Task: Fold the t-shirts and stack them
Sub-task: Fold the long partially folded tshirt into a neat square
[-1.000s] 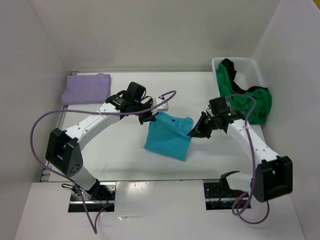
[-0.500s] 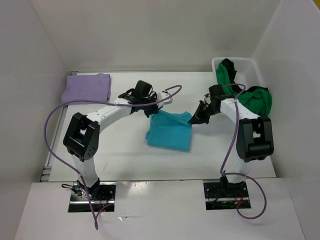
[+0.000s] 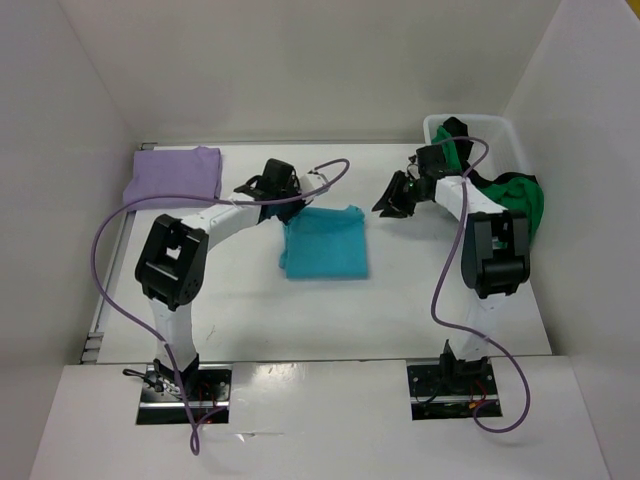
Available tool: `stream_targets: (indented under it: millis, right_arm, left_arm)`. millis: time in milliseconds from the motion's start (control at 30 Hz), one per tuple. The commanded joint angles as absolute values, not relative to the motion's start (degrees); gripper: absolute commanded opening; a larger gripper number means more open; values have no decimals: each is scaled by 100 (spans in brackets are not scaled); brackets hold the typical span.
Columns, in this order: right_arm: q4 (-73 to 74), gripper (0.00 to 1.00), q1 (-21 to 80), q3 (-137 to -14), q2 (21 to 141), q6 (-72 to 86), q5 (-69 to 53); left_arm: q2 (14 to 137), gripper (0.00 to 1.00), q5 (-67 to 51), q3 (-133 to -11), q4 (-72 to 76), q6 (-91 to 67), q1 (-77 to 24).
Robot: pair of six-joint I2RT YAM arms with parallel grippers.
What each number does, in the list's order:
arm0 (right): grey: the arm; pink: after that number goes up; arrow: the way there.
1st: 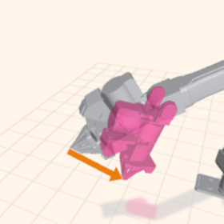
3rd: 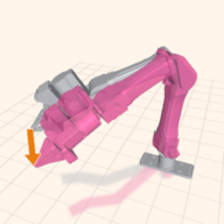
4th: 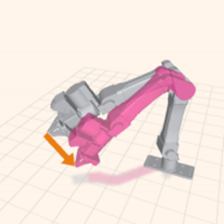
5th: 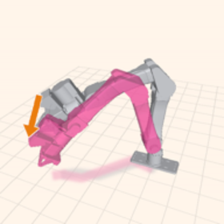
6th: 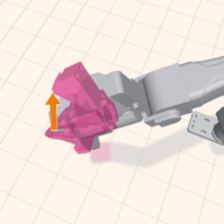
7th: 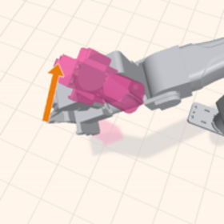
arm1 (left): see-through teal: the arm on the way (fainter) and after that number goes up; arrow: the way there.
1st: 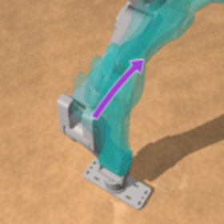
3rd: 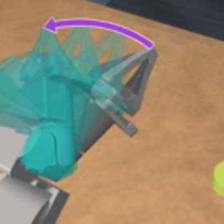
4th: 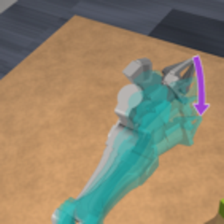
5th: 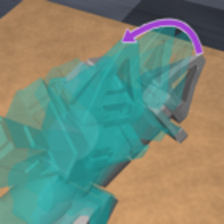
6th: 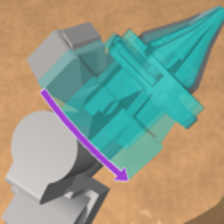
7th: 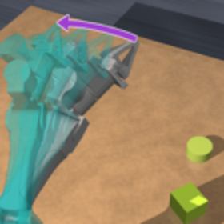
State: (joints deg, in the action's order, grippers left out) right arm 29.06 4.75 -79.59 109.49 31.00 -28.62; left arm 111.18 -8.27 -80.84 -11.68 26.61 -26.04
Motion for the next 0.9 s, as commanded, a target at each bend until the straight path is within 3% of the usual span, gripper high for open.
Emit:
stream_targets:
  millis: [0,33,100,233,267,400,500,700,867]
  right_arm:
    - [2453,39,615,-8200,10732,2866,-2470]
    - [2452,39,667,-8044,10584,2770,-2418]
    - [2452,29,938,-7902,10381,2716,-2190]
    - [2320,8,1388,-7611,10134,2637,-2021]
    - [2268,1,1450,-7611,10256,2637,-1952]
    - [2084,0,1652,-8093,10888,2707,-1890]
    - [2083,0,1714,-8533,11538,2760,-1732]
    - [2136,0,1714,-9298,12155,2760,-1328]
    - [2312,0,1714,-9606,12261,2760,-1012]
  left_arm:
    - [11285,27,-186,-8060,-809,2313,-2514]
    - [11285,27,-115,-8060,-809,2251,-2461]
    - [11285,30,-45,-8060,-809,2075,-2391]
    - [11137,44,184,-8060,-870,1925,-2391]
    - [11136,53,245,-8060,-931,1925,-2391]
    - [11083,65,667,-8244,-1186,1872,-2391]
    - [11031,66,590,-8533,-1563,1767,-2189]
    - [10452,82,-1324,-8921,-2609,1714,-1802]
    - [10003,100,-2819,-8263,-2997,1644,-1626]
